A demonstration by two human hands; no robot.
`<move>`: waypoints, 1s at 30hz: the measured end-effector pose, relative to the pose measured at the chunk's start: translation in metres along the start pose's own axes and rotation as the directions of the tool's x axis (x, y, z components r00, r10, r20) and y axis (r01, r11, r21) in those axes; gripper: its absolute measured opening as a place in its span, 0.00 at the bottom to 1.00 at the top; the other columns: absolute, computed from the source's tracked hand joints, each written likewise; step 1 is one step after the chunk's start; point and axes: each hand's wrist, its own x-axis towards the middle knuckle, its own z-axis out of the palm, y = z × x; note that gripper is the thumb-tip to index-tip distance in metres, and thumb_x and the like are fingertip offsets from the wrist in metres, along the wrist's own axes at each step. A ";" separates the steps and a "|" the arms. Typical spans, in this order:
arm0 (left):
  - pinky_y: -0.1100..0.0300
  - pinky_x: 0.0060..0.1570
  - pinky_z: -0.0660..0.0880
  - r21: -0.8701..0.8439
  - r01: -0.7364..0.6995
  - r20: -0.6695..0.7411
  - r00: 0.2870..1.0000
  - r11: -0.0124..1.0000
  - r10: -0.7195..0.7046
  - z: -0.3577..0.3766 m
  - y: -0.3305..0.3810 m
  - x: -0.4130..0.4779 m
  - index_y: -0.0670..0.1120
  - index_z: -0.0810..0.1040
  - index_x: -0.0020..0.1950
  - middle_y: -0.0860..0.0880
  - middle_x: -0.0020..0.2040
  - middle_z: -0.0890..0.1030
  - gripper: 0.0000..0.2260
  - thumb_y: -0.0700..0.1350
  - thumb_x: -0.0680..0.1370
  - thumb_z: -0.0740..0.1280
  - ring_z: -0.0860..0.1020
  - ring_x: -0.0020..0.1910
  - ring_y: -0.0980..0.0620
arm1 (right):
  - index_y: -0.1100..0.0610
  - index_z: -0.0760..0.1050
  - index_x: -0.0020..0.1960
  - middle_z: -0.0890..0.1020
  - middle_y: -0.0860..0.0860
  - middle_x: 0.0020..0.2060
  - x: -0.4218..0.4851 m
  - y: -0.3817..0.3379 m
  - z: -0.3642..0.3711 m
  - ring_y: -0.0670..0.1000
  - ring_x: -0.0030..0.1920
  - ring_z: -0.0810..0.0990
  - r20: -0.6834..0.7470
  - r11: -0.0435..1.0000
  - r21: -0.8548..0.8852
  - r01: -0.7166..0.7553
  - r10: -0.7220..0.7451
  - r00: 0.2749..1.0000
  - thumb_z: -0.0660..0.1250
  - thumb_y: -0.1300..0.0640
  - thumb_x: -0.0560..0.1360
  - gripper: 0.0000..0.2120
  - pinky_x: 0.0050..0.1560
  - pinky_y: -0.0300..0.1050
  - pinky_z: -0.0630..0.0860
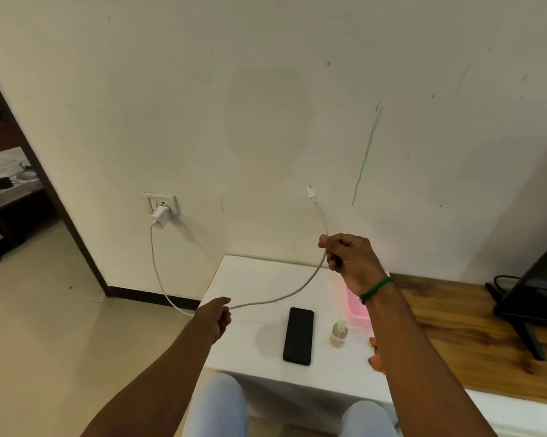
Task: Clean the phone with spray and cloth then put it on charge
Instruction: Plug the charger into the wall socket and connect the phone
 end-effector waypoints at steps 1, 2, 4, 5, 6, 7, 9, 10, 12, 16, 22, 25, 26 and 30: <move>0.72 0.17 0.64 0.009 0.006 0.001 1.000 1.000 -0.006 0.000 -0.001 -0.003 0.40 0.71 0.33 0.45 0.30 0.73 0.13 0.42 0.75 0.70 0.70 0.15 0.55 | 0.64 0.78 0.36 0.74 0.55 0.27 0.001 0.001 0.004 0.49 0.26 0.67 0.000 1.000 -0.006 0.001 -0.001 1.000 0.69 0.62 0.72 0.07 0.29 0.41 0.67; 0.72 0.18 0.65 0.014 0.009 -0.001 1.000 1.000 -0.009 0.000 -0.001 -0.006 0.41 0.72 0.33 0.45 0.31 0.74 0.13 0.42 0.75 0.70 0.71 0.16 0.54 | 0.64 0.78 0.36 0.74 0.55 0.27 0.001 0.004 0.008 0.49 0.26 0.68 0.006 1.000 -0.012 -0.005 0.005 1.000 0.70 0.62 0.72 0.07 0.29 0.41 0.68; 0.68 0.21 0.67 0.006 -0.015 -0.002 1.000 1.000 0.015 0.004 0.003 -0.015 0.41 0.73 0.34 0.46 0.31 0.75 0.11 0.42 0.75 0.70 0.74 0.23 0.53 | 0.66 0.78 0.37 0.74 0.54 0.26 0.001 0.011 0.016 0.49 0.25 0.69 0.027 0.999 -0.023 -0.030 0.030 0.999 0.71 0.62 0.71 0.08 0.28 0.41 0.69; 0.66 0.23 0.68 -0.011 -0.047 0.019 0.999 0.999 0.048 0.009 0.006 -0.022 0.41 0.74 0.35 0.46 0.30 0.76 0.11 0.42 0.75 0.70 0.74 0.25 0.52 | 0.67 0.78 0.38 0.75 0.54 0.25 0.001 0.016 0.019 0.50 0.25 0.70 0.036 0.999 -0.024 -0.044 0.045 0.998 0.71 0.62 0.70 0.08 0.28 0.41 0.70; 0.65 0.24 0.68 -0.042 -0.093 0.056 0.994 0.995 0.095 0.015 0.011 -0.028 0.41 0.74 0.35 0.46 0.29 0.76 0.11 0.43 0.75 0.69 0.74 0.25 0.52 | 0.68 0.78 0.38 0.75 0.54 0.25 0.001 0.021 0.024 0.50 0.25 0.71 0.044 0.998 -0.027 -0.059 0.060 0.997 0.72 0.62 0.70 0.09 0.28 0.41 0.70; 0.65 0.25 0.68 -0.079 -0.140 0.104 0.984 0.987 0.148 0.022 0.016 -0.037 0.41 0.75 0.35 0.46 0.28 0.76 0.11 0.44 0.76 0.69 0.74 0.25 0.52 | 0.67 0.78 0.37 0.75 0.54 0.25 0.000 0.027 0.028 0.50 0.25 0.71 0.047 0.997 -0.036 -0.073 0.074 0.996 0.72 0.61 0.70 0.09 0.28 0.41 0.70; 0.63 0.28 0.71 -0.135 -0.212 0.207 0.949 0.968 0.237 0.040 0.029 -0.056 0.39 0.77 0.39 0.45 0.30 0.78 0.13 0.48 0.77 0.68 0.75 0.28 0.50 | 0.66 0.78 0.36 0.76 0.54 0.25 0.000 0.038 0.037 0.50 0.25 0.72 0.048 0.994 -0.059 -0.092 0.095 0.994 0.73 0.61 0.69 0.09 0.28 0.41 0.71; 0.62 0.32 0.72 -0.148 -0.238 0.265 0.926 0.960 0.271 0.049 0.036 -0.067 0.39 0.78 0.42 0.44 0.33 0.80 0.14 0.50 0.77 0.67 0.77 0.31 0.49 | 0.66 0.78 0.36 0.76 0.54 0.25 -0.001 0.044 0.042 0.50 0.25 0.72 0.048 0.993 -0.069 -0.098 0.101 0.994 0.73 0.61 0.69 0.09 0.28 0.41 0.71; 0.60 0.39 0.74 -0.152 -0.283 0.370 0.872 0.947 0.320 0.064 0.049 -0.087 0.38 0.79 0.48 0.43 0.38 0.82 0.17 0.53 0.79 0.65 0.79 0.37 0.48 | 0.66 0.78 0.35 0.76 0.54 0.24 -0.003 0.053 0.052 0.50 0.24 0.72 0.051 0.990 -0.090 -0.108 0.113 0.992 0.74 0.61 0.69 0.09 0.28 0.40 0.72; 0.57 0.43 0.77 -0.180 -0.340 0.458 0.801 0.923 0.385 0.082 0.065 -0.107 0.38 0.78 0.50 0.42 0.42 0.82 0.17 0.53 0.79 0.64 0.80 0.40 0.47 | 0.65 0.78 0.34 0.77 0.54 0.25 -0.007 0.066 0.064 0.50 0.24 0.73 0.066 0.985 -0.117 -0.128 0.137 0.988 0.73 0.60 0.69 0.10 0.28 0.41 0.73; 0.65 0.27 0.74 -0.240 -0.338 0.395 0.822 0.910 0.410 0.086 0.063 -0.109 0.37 0.79 0.46 0.42 0.40 0.81 0.10 0.45 0.78 0.67 0.79 0.31 0.52 | 0.70 0.78 0.38 0.78 0.57 0.27 -0.010 0.079 0.072 0.51 0.25 0.75 0.090 0.979 -0.136 -0.153 0.166 0.982 0.73 0.60 0.69 0.12 0.30 0.42 0.74; 0.65 0.27 0.73 -0.243 -0.333 0.363 0.840 0.911 0.404 0.083 0.060 -0.105 0.37 0.79 0.46 0.42 0.38 0.81 0.09 0.43 0.77 0.68 0.79 0.30 0.52 | 0.68 0.79 0.38 0.78 0.56 0.27 -0.011 0.085 0.073 0.51 0.26 0.75 0.096 0.972 -0.150 -0.182 0.198 0.975 0.74 0.60 0.69 0.11 0.30 0.42 0.74; 0.65 0.27 0.74 -0.243 -0.331 0.353 0.845 0.912 0.401 0.082 0.059 -0.103 0.37 0.80 0.45 0.43 0.38 0.81 0.08 0.42 0.77 0.69 0.79 0.30 0.52 | 0.68 0.79 0.38 0.78 0.56 0.27 -0.011 0.087 0.073 0.51 0.26 0.75 0.100 0.969 -0.155 -0.192 0.208 0.973 0.74 0.59 0.69 0.11 0.30 0.42 0.74; 0.64 0.28 0.75 -0.261 -0.309 0.334 0.860 0.915 0.386 0.080 0.054 -0.098 0.38 0.80 0.43 0.44 0.34 0.80 0.06 0.40 0.76 0.70 0.78 0.29 0.52 | 0.69 0.79 0.39 0.79 0.55 0.27 -0.012 0.087 0.070 0.51 0.27 0.76 0.134 0.956 -0.192 -0.222 0.250 0.959 0.74 0.59 0.68 0.12 0.31 0.41 0.75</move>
